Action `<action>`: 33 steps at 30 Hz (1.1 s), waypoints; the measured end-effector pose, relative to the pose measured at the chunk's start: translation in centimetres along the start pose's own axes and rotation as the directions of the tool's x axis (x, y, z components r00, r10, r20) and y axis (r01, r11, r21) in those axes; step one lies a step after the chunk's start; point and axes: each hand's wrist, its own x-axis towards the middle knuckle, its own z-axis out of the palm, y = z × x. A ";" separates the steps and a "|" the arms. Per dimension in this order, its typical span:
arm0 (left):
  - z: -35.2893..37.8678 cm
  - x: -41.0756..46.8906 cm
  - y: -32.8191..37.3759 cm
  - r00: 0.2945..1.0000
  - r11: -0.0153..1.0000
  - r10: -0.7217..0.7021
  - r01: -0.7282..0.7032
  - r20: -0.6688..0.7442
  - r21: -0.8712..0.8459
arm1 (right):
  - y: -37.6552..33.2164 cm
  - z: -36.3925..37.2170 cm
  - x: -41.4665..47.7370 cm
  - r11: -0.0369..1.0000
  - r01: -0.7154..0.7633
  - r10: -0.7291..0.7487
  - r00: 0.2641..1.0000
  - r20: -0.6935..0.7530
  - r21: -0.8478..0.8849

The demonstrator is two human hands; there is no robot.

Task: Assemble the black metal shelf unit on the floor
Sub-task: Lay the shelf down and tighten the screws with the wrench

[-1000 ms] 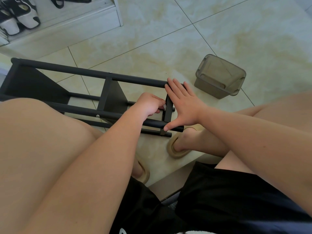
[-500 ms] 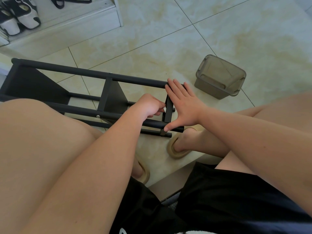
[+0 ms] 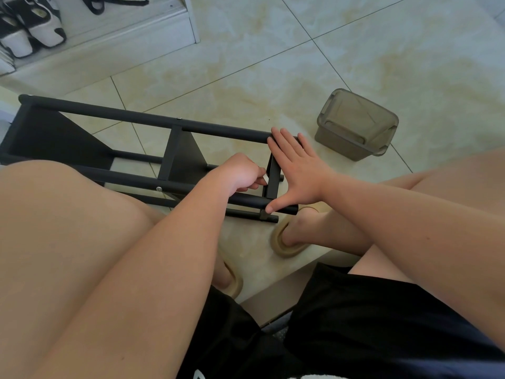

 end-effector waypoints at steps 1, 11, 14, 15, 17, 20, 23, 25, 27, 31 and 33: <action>0.0 0.0 0.0 1.000 1.000 0.002 -0.002 0.001 0.008 | 0.0 0.0 0.0 1.000 0.001 -0.001 1.000 0.000 0.001; -0.4 -0.1 -0.2 0.996 0.983 0.056 -0.068 0.071 0.173 | 0.0 0.1 -0.1 1.000 0.000 0.000 1.000 0.002 0.007; -0.8 -0.2 -0.4 0.992 0.971 0.082 -0.101 0.094 0.218 | 0.0 0.1 0.0 1.000 -0.003 0.003 1.000 0.004 0.007; -1.0 -0.2 -0.6 0.990 0.969 0.094 -0.116 0.107 0.220 | 0.0 0.1 0.0 1.000 -0.003 0.003 1.000 0.005 0.006; -1.3 -0.2 -1.0 0.984 0.963 0.118 -0.146 0.133 0.227 | 0.0 0.1 0.0 1.000 -0.003 0.003 1.000 0.004 0.006; -1.6 -0.1 -1.4 0.976 0.945 0.142 -0.184 0.166 0.272 | -0.1 0.1 0.0 1.000 -0.003 0.003 1.000 -0.002 0.005; -1.8 -0.1 -1.7 0.970 0.929 0.161 -0.211 0.180 0.304 | -0.1 0.1 0.0 1.000 -0.002 0.002 1.000 -0.006 0.003; -1.8 -0.1 -1.8 0.968 0.923 0.170 -0.223 0.187 0.315 | -0.1 0.1 0.0 1.000 -0.001 0.001 1.000 -0.009 0.004; -1.8 -0.1 -1.9 0.965 0.915 0.173 -0.232 0.198 0.330 | -0.1 0.0 0.0 1.000 0.001 -0.001 1.000 -0.010 0.002; -1.8 0.0 -2.0 0.959 0.890 0.184 -0.256 0.216 0.377 | -0.1 0.0 -0.1 1.000 0.001 -0.001 1.000 -0.011 0.008; -1.9 0.0 -2.0 0.958 0.869 0.189 -0.266 0.218 0.416 | 0.0 0.0 -0.1 1.000 0.001 -0.001 1.000 -0.013 0.013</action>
